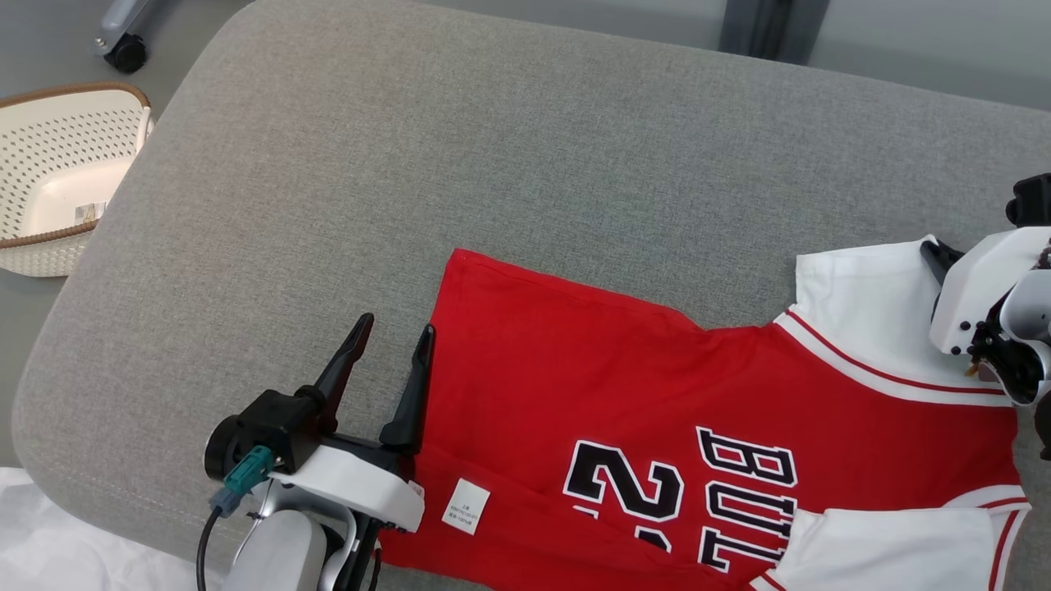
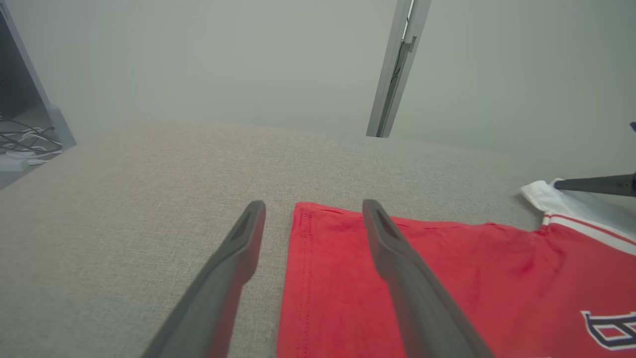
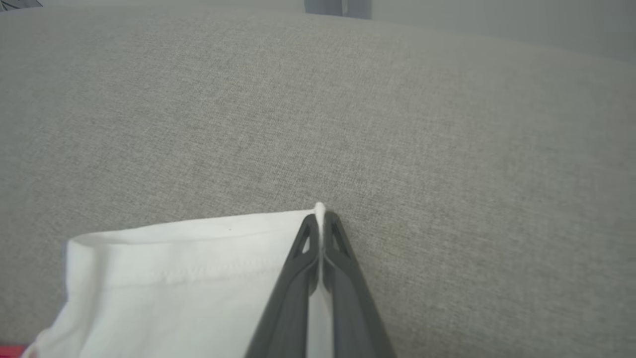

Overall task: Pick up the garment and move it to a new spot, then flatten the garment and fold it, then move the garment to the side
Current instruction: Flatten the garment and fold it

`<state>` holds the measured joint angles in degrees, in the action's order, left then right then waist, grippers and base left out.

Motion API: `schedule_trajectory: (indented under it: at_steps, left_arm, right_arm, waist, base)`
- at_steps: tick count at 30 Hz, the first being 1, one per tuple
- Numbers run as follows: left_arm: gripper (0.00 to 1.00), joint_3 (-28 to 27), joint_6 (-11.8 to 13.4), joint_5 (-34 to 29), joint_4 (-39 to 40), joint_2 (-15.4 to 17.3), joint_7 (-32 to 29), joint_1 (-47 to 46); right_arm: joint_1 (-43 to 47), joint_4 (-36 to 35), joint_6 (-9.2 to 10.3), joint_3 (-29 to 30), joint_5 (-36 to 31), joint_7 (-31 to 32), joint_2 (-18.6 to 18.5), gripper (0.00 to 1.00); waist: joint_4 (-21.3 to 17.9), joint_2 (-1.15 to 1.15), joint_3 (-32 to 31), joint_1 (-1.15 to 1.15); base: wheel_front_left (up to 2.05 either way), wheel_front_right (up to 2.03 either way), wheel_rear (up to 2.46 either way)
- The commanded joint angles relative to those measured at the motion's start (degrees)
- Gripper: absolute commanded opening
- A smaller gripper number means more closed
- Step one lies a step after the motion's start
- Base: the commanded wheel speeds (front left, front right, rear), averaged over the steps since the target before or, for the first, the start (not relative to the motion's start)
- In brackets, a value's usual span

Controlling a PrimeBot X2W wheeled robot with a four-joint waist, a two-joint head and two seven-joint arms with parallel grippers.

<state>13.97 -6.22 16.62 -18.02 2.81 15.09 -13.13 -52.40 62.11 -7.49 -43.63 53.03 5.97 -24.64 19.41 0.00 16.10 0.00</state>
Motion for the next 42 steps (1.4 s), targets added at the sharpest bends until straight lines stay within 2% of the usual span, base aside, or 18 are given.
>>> schedule_trajectory:
  at_steps: [1, 10, 14, 16, 19, 21, 24, 25, 27, 35, 42]
  left_arm:
    - [1.00, -0.44, 0.24, -0.46, -0.03, 0.22, 0.08, -0.85]
    - [1.00, -2.67, -0.35, -3.21, -1.01, 0.26, 0.09, -2.93]
    - [1.00, -3.80, -0.87, -4.84, -1.63, 2.04, 0.08, -6.18]
    - [1.00, -2.61, -1.20, -5.43, -3.95, 3.73, 0.06, -8.19]
    - [1.00, 1.85, -1.18, -4.29, -10.28, 6.65, -1.52, -12.60]
    - [1.00, 6.35, -1.20, -2.00, -14.09, 9.13, -4.82, -15.41]
    - [1.00, 12.02, -1.23, 2.99, -17.72, 12.26, -7.99, -19.15]
    - [1.00, 12.02, -1.23, 2.99, -17.72, 12.26, -7.99, -19.15]
    - [1.00, 15.23, -1.22, 5.27, -19.97, 14.36, -9.25, -21.40]
    - [1.00, 25.70, -1.23, 14.11, -25.15, 17.96, -11.26, -27.36]
    - [1.00, 33.48, -1.23, 19.13, -28.30, 18.33, -12.08, -31.87]
  right_arm:
    - [-0.58, -0.14, -0.02, -0.80, 0.29, -1.16, -0.78, 0.00]
    - [1.95, -3.43, -0.02, -4.86, 0.58, -9.63, -1.19, 0.00]
    - [2.67, -5.03, -0.02, -6.41, 1.02, -13.40, -0.05, 0.00]
    - [2.24, -5.66, -0.02, -7.35, 0.96, -14.46, 0.20, 0.00]
    - [1.29, -6.39, -0.02, -8.58, 1.17, -15.26, 0.83, 0.00]
    - [0.51, -6.69, -0.02, -9.62, 1.25, -15.38, 1.46, 0.00]
    - [-0.47, -6.75, -0.02, -10.42, 1.96, -15.63, 2.12, 0.00]
    - [-0.47, -6.75, -0.02, -10.42, 1.96, -15.63, 2.12, 0.00]
    - [-1.16, -7.14, -0.02, -10.59, 3.04, -15.38, 2.74, 0.00]
    - [-2.88, -7.49, -0.02, -12.97, 4.96, -15.70, 2.67, 0.00]
    - [-4.14, -6.67, -0.02, -14.93, 5.85, -16.11, 1.89, 0.00]
  waist:
    - [-0.09, 0.00, -0.09, 0.00]
    - [-2.38, 0.00, -2.36, 0.00]
    - [-4.43, 0.00, -2.31, 0.00]
    - [-5.58, 0.00, -1.90, 0.00]
    - [-7.21, 0.00, -1.25, 0.00]
    - [-8.33, 0.00, -0.71, 0.00]
    - [-9.31, 0.00, 0.00, 0.00]
    - [-9.31, 0.00, 0.00, 0.00]
    - [-9.86, 0.00, 0.43, 0.00]
    - [-10.98, 0.00, 1.49, 0.00]
    - [-10.71, 0.00, 2.55, 0.00]
  base:
    - [0.00, 0.00, 0.00]
    - [0.00, 0.00, 0.00]
    - [0.00, 0.00, 0.00]
    - [0.00, 0.00, 0.00]
    - [0.00, 0.00, 0.00]
    - [0.00, 0.00, 0.00]
    - [0.00, 0.00, 0.00]
    - [0.00, 0.00, 0.00]
    - [0.00, 0.00, 0.00]
    - [0.00, 0.00, 0.00]
    - [0.00, 0.00, 0.00]
